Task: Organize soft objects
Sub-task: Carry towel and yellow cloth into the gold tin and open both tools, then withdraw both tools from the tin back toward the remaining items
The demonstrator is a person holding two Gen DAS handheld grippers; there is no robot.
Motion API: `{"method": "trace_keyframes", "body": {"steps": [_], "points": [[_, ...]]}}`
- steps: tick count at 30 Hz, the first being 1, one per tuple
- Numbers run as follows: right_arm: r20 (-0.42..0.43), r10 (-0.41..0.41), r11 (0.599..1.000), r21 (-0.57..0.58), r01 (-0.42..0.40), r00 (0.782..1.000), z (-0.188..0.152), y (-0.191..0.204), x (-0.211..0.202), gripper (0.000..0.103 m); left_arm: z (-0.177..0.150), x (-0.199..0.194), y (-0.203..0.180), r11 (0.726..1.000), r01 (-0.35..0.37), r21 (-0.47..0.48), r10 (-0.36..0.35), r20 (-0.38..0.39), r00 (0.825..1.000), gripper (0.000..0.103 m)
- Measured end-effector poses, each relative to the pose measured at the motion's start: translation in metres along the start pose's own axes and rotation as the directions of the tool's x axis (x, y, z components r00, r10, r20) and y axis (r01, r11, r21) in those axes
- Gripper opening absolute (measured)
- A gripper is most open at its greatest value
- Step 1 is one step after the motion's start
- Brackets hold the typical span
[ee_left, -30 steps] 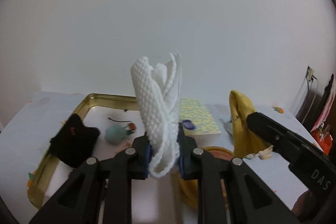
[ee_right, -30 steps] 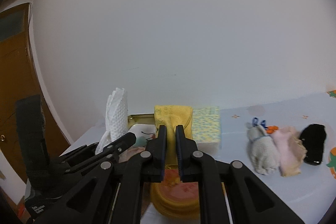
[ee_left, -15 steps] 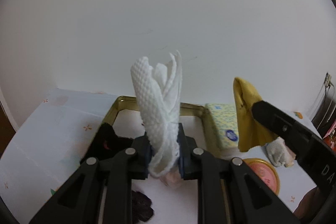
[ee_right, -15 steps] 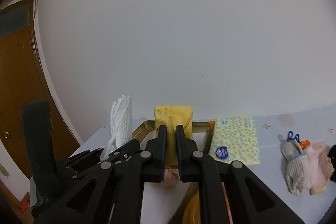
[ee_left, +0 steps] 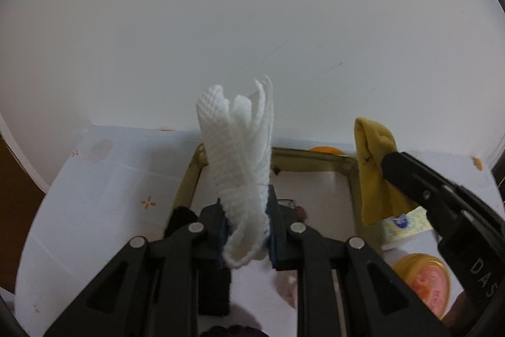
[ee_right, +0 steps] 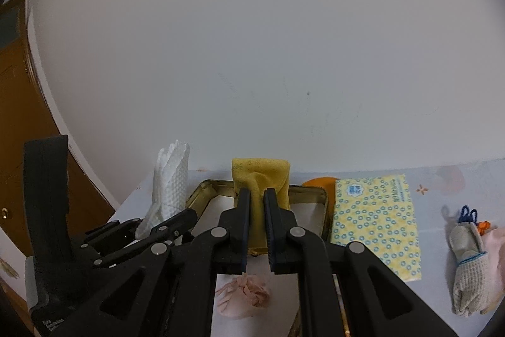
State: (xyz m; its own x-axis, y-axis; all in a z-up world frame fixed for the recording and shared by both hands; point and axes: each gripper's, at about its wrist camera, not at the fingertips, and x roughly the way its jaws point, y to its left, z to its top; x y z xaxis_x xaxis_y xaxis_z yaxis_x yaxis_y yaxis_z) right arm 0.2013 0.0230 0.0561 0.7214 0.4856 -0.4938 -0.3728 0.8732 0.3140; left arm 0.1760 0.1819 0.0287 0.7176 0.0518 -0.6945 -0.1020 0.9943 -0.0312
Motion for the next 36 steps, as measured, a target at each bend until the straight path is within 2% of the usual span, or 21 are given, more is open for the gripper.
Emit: {"method": "trace_keyframes", "body": {"steps": [4, 7, 9, 10, 11, 14, 15, 16, 17, 18, 19, 21, 26, 29, 31, 34, 36], "points": [[-0.033, -0.008, 1.0, 0.008, 0.009, 0.999, 0.004, -0.003, 0.016, 0.011, 0.001, 0.02, 0.0, 1.0, -0.023, 0.012, 0.024, -0.069, 0.997, 0.018], [-0.088, 0.002, 1.0, 0.018, 0.0, 0.996, 0.003, -0.003, 0.029, 0.011, -0.002, 0.032, 0.001, 0.999, -0.05, 0.016, 0.051, -0.098, 0.994, 0.024], [-0.109, 0.026, 0.999, 0.042, -0.022, 0.994, 0.001, -0.007, 0.035, 0.013, -0.003, 0.038, 0.002, 0.998, -0.066, 0.006, 0.066, -0.125, 0.99, 0.051], [-0.123, 0.046, 0.998, 0.058, -0.039, 0.991, 0.0, -0.01, 0.038, 0.013, -0.005, 0.039, 0.004, 0.998, -0.067, 0.0, 0.066, -0.129, 0.989, 0.075], [-0.13, 0.062, 0.996, 0.071, -0.053, 0.99, 0.0, -0.012, 0.039, 0.013, -0.006, 0.037, 0.003, 0.997, -0.073, -0.004, 0.072, -0.129, 0.989, 0.088], [-0.109, 0.097, 0.992, 0.088, -0.088, 0.989, -0.001, -0.016, 0.03, 0.015, -0.008, 0.017, 0.001, 0.994, -0.11, -0.019, 0.109, -0.053, 0.993, 0.1], [-0.093, 0.107, 0.991, 0.086, -0.099, 0.99, -0.001, -0.017, 0.025, 0.021, -0.009, 0.008, 0.0, 0.992, -0.126, -0.016, 0.126, -0.02, 0.992, 0.102], [-0.079, 0.114, 0.99, 0.087, -0.108, 0.99, -0.001, -0.019, 0.019, 0.036, -0.009, 0.003, -0.002, 0.991, -0.136, -0.012, 0.136, 0.001, 0.991, 0.102], [-0.064, 0.121, 0.989, 0.093, -0.115, 0.991, -0.002, -0.02, 0.014, 0.047, -0.012, -0.005, -0.005, 0.988, -0.152, -0.007, 0.152, 0.029, 0.988, 0.102], [-0.028, 0.131, 0.986, 0.104, -0.127, 0.991, -0.003, -0.022, 0.003, 0.067, -0.015, -0.012, -0.008, 0.987, -0.163, -0.007, 0.163, 0.049, 0.985, 0.102], [0.002, 0.133, 0.985, 0.111, -0.132, 0.991, -0.003, -0.026, -0.002, 0.077, -0.017, -0.013, -0.006, 0.986, -0.166, -0.011, 0.166, 0.063, 0.984, 0.102], [0.101, 0.119, 0.984, 0.122, -0.131, 0.988, -0.009, -0.031, -0.028, 0.078, -0.025, -0.023, -0.01, 0.986, -0.167, -0.026, 0.168, 0.092, 0.981, 0.102], [0.209, 0.035, 0.994, 0.097, -0.056, 0.977, -0.034, -0.034, -0.065, 0.078, -0.043, -0.029, -0.013, 0.982, -0.178, -0.06, 0.185, 0.148, 0.971, 0.102], [0.263, -0.033, 0.997, 0.08, 0.012, 0.964, -0.057, -0.036, -0.079, 0.078, -0.056, -0.036, -0.023, 0.977, -0.208, -0.054, 0.215, 0.195, 0.957, 0.103], [0.292, -0.079, 0.996, 0.054, 0.066, 0.953, -0.068, -0.034, -0.08, 0.078, -0.064, -0.044, -0.03, 0.97, -0.24, -0.044, 0.244, 0.248, 0.938, 0.102], [0.319, -0.11, 0.993, 0.0, 0.116, 0.941, -0.074, -0.031, -0.084, 0.078, -0.072, -0.06, -0.037, 0.953, -0.3, -0.03, 0.292, 0.341, 0.894, 0.102], [0.334, -0.117, 0.991, -0.017, 0.13, 0.935, -0.078, -0.031, -0.086, 0.078, -0.075, -0.065, -0.039, 0.95, -0.311, -0.036, 0.301, 0.375, 0.877, 0.102]]}}
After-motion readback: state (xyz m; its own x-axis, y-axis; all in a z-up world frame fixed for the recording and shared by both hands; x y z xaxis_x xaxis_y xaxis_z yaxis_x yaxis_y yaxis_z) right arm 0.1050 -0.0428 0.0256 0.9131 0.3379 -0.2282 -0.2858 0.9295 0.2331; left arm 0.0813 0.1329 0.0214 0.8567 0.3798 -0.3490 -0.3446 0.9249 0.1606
